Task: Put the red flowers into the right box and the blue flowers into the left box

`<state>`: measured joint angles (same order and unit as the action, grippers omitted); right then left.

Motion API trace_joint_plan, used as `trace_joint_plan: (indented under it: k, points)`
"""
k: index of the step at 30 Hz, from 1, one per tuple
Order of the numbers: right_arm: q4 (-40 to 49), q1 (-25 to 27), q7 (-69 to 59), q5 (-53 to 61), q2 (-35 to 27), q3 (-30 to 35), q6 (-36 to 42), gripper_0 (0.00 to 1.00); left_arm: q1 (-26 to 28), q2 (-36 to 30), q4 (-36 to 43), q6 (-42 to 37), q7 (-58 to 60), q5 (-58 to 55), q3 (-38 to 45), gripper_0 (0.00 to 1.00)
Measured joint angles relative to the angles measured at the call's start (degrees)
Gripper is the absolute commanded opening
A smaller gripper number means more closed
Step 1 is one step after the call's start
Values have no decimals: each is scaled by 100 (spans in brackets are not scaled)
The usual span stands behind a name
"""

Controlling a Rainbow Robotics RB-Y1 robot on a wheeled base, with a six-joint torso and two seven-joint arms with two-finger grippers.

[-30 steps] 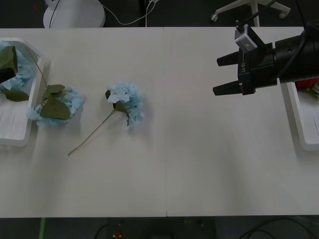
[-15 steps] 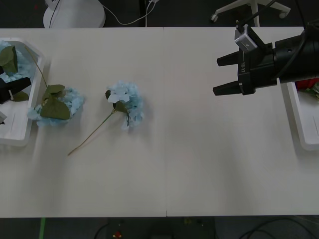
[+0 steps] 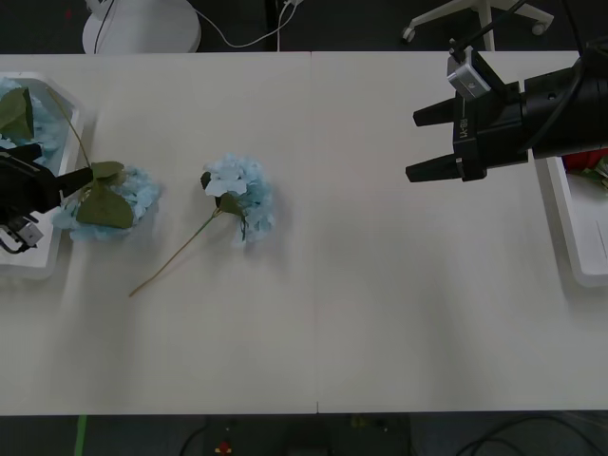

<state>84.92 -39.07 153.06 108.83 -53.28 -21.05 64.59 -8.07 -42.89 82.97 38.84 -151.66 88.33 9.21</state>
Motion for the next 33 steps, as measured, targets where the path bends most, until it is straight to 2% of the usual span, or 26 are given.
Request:
trace_joint_plan:
  k: [9, 19, 20, 21, 22, 23, 33]
  points:
    - [0, 0, 0, 0, 0, 0, 0, 99, -64, 67, 2, -266, 0, 142, -332, 100]
    - [0, 0, 0, 0, 0, 0, 0, 99, -299, 579, 2, -460, 0, 660, -336, 100]
    - [0, 0, 0, 0, 0, 0, 0, 99, -327, 634, 2, -488, 0, 705, -336, 95]
    - [0, 0, 0, 0, 0, 0, 0, 99, -350, 680, 2, -507, 0, 733, -336, 79]
    - [0, 0, 0, 0, 0, 0, 0, 99, -375, 725, 2, -522, 0, 774, -336, 58]
    - [0, 0, 0, 0, 0, 0, 0, 99, -397, 767, 2, -539, 0, 833, -336, 0]
    - [0, 0, 0, 0, 0, 0, 0, 99, -482, 879, 2, -697, 0, 1075, -336, 0]
